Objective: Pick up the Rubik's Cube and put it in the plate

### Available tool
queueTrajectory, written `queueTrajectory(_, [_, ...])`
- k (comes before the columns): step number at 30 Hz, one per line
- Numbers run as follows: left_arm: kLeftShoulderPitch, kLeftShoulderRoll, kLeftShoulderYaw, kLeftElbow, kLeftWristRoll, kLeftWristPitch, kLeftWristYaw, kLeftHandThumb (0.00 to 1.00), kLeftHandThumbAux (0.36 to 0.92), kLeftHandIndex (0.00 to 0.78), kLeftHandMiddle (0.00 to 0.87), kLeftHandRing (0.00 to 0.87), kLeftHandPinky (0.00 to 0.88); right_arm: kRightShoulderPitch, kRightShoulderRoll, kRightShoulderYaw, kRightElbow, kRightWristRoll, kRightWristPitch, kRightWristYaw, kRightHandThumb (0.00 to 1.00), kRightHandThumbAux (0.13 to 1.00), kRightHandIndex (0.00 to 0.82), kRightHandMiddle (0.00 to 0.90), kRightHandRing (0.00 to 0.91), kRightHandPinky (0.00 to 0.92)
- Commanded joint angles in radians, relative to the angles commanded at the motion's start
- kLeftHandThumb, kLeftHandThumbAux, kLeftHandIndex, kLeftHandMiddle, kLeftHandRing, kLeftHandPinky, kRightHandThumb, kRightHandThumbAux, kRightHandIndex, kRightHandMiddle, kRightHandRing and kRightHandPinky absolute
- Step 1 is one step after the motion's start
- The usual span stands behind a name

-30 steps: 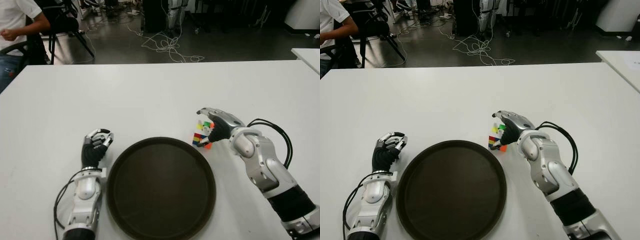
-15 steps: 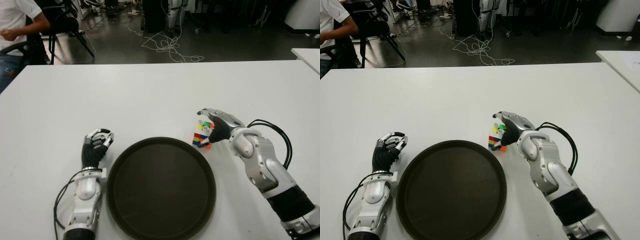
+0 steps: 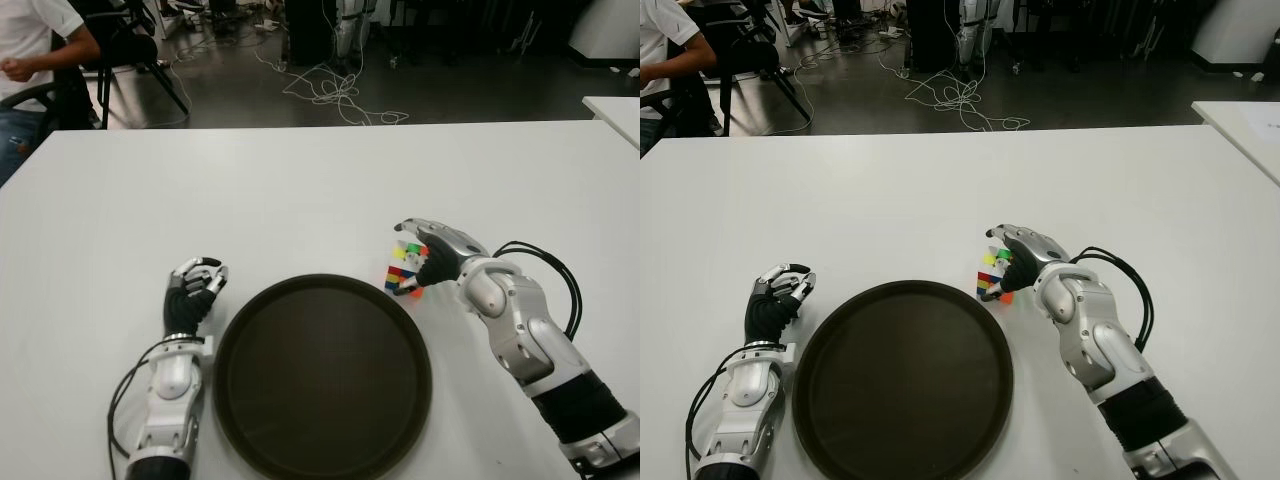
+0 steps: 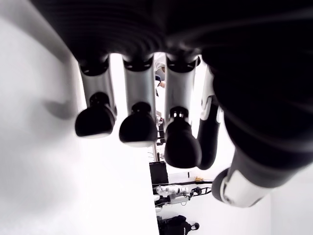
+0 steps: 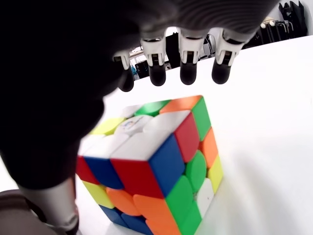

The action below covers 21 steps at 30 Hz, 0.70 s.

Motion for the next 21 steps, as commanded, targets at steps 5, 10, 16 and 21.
queueTrajectory(5, [0.001, -0.004, 0.002, -0.001, -0.004, -0.009, 0.0, 0.703, 0.707, 0.443, 0.818, 0.834, 0.811, 0.001, -0.005, 0.004, 0.0, -0.01, -0.001, -0.001, 0.0, 0.724, 0.0, 0.0, 0.0, 0.0])
queueTrajectory(10, [0.003, -0.003, 0.0, -0.005, -0.004, -0.007, -0.003, 0.704, 0.707, 0.443, 0.811, 0.827, 0.801, 0.002, -0.007, 0.006, 0.002, -0.015, -0.001, -0.002, 0.0, 0.715, 0.0, 0.0, 0.0, 0.0])
queueTrajectory(16, [0.001, -0.002, -0.003, 0.0, 0.003, -0.008, 0.001, 0.703, 0.707, 0.443, 0.814, 0.829, 0.807, 0.004, -0.01, 0.004, 0.0, -0.014, -0.001, -0.003, 0.0, 0.72, 0.0, 0.0, 0.0, 0.0])
queueTrajectory(21, [-0.002, -0.002, -0.003, 0.009, 0.008, -0.016, 0.006, 0.703, 0.707, 0.443, 0.816, 0.831, 0.808, -0.003, -0.014, 0.009, 0.01, -0.017, -0.003, 0.001, 0.0, 0.72, 0.0, 0.0, 0.0, 0.0])
